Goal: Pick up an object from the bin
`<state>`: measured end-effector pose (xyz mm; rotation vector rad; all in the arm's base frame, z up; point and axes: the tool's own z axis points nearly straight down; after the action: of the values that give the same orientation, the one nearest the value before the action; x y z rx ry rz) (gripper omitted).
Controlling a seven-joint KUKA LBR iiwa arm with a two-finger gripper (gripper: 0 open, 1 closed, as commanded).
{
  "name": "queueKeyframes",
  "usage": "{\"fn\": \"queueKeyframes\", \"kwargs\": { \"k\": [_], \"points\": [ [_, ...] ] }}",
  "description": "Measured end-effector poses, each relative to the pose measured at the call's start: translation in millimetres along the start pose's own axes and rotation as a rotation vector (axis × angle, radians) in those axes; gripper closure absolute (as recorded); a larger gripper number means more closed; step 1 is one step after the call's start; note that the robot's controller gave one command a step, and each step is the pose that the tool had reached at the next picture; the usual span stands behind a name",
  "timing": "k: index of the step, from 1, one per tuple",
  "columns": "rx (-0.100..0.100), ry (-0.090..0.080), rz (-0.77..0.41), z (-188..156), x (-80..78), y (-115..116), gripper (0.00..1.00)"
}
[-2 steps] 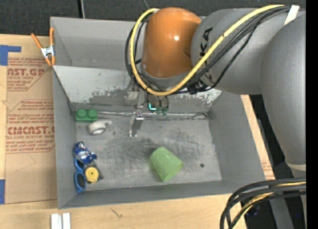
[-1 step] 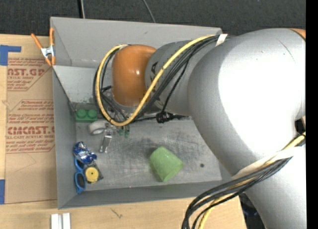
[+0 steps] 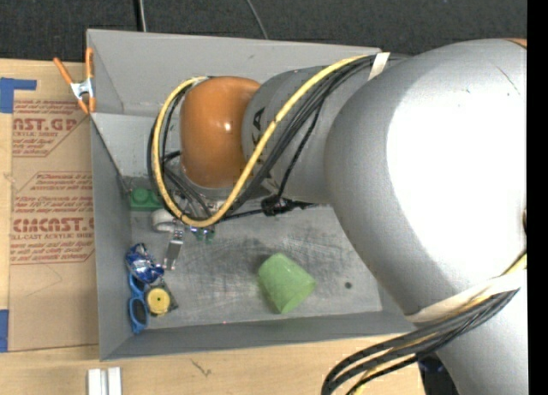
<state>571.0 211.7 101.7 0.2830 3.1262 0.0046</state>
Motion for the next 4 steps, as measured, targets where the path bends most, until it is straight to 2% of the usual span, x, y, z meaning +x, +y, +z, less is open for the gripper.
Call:
{"fn": "queueKeyframes", "kwargs": {
  "k": [1, 2, 3, 4],
  "points": [
    [0.004, 0.003, 0.17, 1.2, -3.6, -37.2, 0.0],
    [0.014, -0.003, 0.224, 29.5, -6.0, 20.5, 0.0],
    [-0.008, -0.007, 0.396, 27.1, -25.0, -8.2, 0.0],
    [-0.01, -0.017, 0.397, 25.0, -28.0, -9.2, 1.0]
  ]
}}
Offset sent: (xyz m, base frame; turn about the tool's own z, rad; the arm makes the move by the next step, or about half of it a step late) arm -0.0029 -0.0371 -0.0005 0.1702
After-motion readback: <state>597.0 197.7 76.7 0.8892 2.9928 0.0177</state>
